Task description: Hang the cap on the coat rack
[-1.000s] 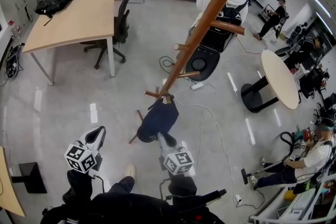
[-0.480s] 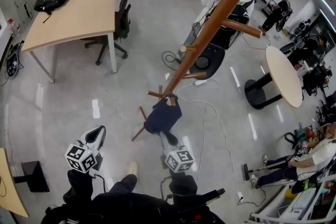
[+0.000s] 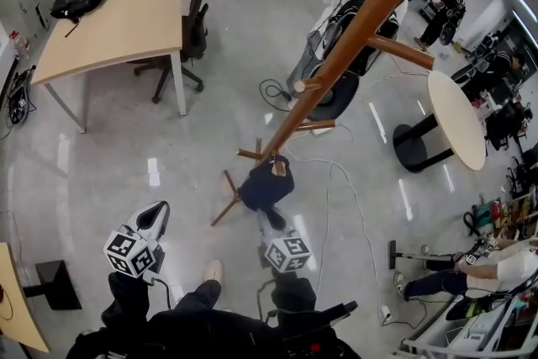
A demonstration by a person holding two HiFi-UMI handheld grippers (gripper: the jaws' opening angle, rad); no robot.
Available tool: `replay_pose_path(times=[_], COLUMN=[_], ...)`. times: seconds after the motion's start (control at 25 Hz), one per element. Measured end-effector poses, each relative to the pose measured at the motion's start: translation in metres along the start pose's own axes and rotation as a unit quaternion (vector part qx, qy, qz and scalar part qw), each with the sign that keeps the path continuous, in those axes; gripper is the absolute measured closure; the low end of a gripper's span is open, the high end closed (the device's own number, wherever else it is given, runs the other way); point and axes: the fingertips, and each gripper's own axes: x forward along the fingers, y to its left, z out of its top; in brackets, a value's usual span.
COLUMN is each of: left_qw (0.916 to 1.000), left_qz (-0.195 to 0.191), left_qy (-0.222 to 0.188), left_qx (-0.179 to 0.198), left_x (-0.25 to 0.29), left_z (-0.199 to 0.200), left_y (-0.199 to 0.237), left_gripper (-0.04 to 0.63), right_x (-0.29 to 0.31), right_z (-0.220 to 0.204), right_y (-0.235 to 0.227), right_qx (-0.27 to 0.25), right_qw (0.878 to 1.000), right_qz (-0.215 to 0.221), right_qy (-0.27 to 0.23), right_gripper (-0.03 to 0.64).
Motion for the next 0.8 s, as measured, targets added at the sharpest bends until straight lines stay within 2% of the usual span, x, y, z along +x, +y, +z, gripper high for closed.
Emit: replay_pose_path(times=[0.8], left_qw=[0.9998], left_qz=[0.020], left_qy=[0.006], left_qx=[-0.008], left_x=[0.002], left_z=[-0.002], left_y=[0.022], left_gripper=[0.593], right_x=[0.036], right_z=[-0.005], right_y=[-0.016], right_qx=[0.011], right_qw=[1.000], right_qz=[-0.006], right_qy=[0.009], right_gripper=[0.604])
